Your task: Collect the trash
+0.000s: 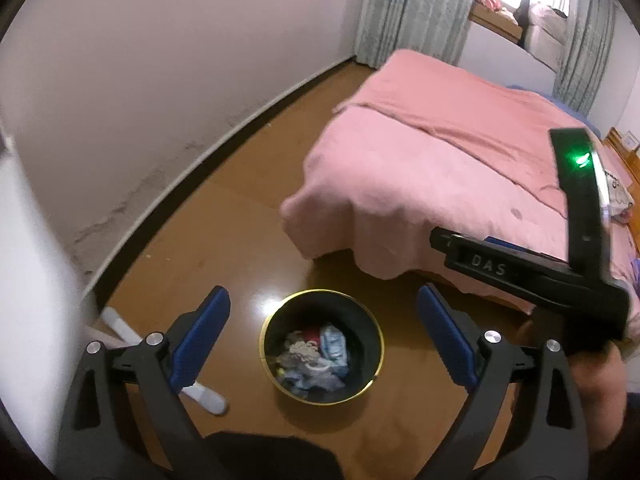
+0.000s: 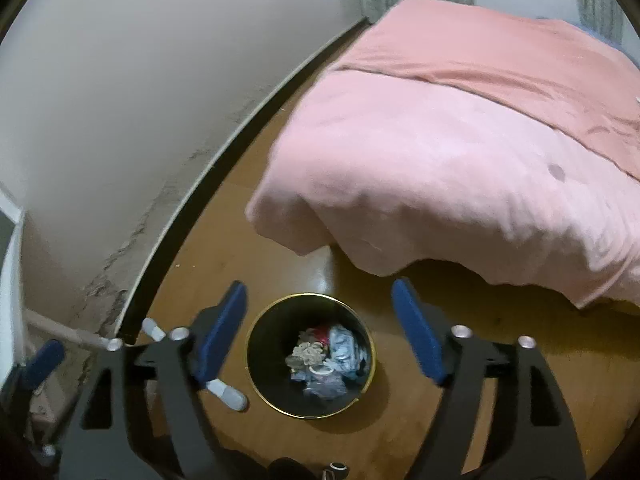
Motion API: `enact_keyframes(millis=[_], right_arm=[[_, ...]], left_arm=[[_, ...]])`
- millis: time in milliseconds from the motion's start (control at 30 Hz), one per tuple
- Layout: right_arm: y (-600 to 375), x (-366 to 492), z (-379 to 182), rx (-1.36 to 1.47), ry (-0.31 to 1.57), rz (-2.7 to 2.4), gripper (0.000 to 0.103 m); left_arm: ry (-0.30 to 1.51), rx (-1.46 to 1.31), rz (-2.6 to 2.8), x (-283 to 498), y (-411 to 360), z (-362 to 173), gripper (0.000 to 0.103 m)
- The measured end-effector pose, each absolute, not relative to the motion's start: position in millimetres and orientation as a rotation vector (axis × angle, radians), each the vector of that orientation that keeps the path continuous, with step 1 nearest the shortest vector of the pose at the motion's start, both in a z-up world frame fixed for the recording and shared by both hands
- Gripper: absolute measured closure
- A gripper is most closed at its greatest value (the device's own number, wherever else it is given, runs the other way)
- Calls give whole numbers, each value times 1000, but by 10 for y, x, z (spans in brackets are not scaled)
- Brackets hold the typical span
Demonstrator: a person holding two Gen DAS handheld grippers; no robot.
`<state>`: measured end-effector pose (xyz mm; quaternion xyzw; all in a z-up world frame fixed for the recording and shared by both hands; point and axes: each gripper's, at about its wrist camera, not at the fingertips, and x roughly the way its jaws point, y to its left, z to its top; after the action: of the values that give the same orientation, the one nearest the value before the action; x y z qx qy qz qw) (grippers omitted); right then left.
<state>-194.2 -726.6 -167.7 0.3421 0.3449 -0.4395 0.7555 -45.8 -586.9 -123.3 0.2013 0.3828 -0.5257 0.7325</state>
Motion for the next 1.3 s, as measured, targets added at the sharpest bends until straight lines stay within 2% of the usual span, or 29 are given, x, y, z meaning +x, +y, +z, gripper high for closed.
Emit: enact_keyframes(millis=[67, 267, 500, 633, 800, 967, 1300], right_arm=[[-7174, -1853, -1543, 734, 738, -924, 19], [-6513, -1228, -913, 570, 689, -719, 12], [-5111, -145, -241, 316, 660, -325, 10], [-4321, 246, -13, 198, 647, -130, 9], [-3605, 452, 78, 91, 643, 27, 8], [-3232, 420, 87, 12, 657, 80, 8], [-3236, 418, 58, 23, 659, 85, 8]], left_arm=[[831, 429, -1143, -381, -5636, -1011, 7], [753, 359, -949, 113, -4355, -407, 7], [704, 231, -565, 681, -2653, -42, 6], [667, 171, -349, 757, -1719, 130, 6], [659, 99, -176, 682, -933, 217, 6], [638, 60, -88, 631, -616, 324, 6], [659, 47, -83, 695, -494, 262, 6]])
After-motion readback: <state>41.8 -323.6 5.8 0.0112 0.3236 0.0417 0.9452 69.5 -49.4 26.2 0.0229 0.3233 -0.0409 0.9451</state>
